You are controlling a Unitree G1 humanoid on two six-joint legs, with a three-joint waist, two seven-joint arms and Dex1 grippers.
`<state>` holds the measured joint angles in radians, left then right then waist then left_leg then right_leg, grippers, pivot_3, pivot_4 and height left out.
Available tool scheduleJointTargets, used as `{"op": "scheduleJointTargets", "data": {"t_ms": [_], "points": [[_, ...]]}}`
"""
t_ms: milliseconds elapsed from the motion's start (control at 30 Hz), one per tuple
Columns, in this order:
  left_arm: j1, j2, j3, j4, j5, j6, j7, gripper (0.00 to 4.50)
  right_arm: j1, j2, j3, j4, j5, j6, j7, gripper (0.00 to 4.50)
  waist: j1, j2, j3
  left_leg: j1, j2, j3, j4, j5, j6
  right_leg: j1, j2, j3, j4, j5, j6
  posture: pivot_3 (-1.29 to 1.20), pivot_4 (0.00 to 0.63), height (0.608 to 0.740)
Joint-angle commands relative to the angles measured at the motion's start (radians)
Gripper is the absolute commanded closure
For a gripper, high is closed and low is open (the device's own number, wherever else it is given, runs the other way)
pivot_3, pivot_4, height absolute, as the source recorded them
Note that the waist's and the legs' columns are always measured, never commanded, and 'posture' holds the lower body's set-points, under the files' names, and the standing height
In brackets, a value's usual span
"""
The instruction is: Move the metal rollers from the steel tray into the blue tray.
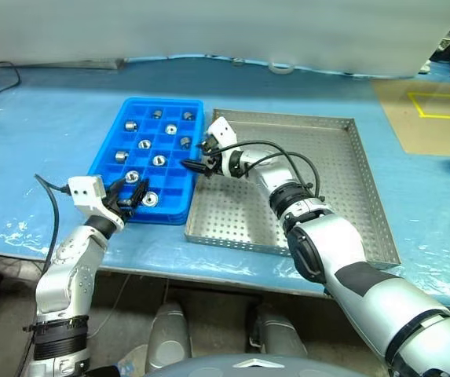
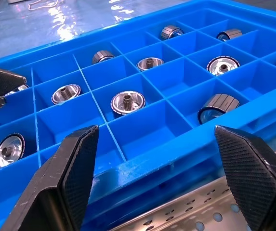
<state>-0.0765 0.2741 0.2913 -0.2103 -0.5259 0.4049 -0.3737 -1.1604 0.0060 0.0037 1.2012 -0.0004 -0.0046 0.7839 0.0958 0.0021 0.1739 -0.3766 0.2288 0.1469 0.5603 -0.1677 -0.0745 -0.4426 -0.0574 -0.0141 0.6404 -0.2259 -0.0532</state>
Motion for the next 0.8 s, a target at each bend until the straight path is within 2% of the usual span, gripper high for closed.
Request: {"op": "scheduleJointTargets", "data": {"t_ms": [33, 300, 567, 800], "points": [[-0.016, 0.029, -0.005, -0.104, -0.037, -0.035, -0.064, 1.01, -0.014, -0.020, -0.045, -0.060, 0.060, 0.004, 0.044, 0.53, 0.000, -0.001, 0.001, -0.001, 0.001, 0.000, 0.001, 0.000, 0.000, 0.000, 0.000, -0.001, 0.000, 0.000, 0.000, 0.08, 0.150, 0.740], [-0.064, 0.066, -0.081, -0.155, -0.075, 0.008, -0.139, 1.01, -0.003, -0.136, -0.090, -0.107, 0.119, 0.033, 0.145, 0.53, -0.003, -0.003, 0.000, -0.007, 0.006, 0.002, 0.006, -0.001, 0.002, 0.001, 0.000, -0.007, -0.005, 0.000, -0.001, 0.05, 0.150, 0.740], [-0.113, 0.059, -0.214, -0.047, 0.046, -0.039, -0.162, 1.01, 0.063, -0.356, -0.046, -0.107, 0.048, 0.039, 0.181, 0.53, -0.006, -0.003, 0.001, -0.008, 0.007, 0.003, 0.008, -0.001, 0.002, 0.001, 0.001, -0.009, -0.005, 0.000, -0.002, -0.01, 0.150, 0.740], [-0.169, 0.044, -0.255, 0.020, 0.065, -0.062, -0.207, 1.01, 0.138, -0.530, -0.002, -0.142, 0.014, 0.069, 0.335, 0.53, -0.025, -0.003, 0.001, -0.007, 0.008, 0.003, 0.012, -0.002, 0.003, 0.002, 0.001, -0.008, -0.002, 0.000, -0.002, -0.06, 0.150, 0.740]]}}
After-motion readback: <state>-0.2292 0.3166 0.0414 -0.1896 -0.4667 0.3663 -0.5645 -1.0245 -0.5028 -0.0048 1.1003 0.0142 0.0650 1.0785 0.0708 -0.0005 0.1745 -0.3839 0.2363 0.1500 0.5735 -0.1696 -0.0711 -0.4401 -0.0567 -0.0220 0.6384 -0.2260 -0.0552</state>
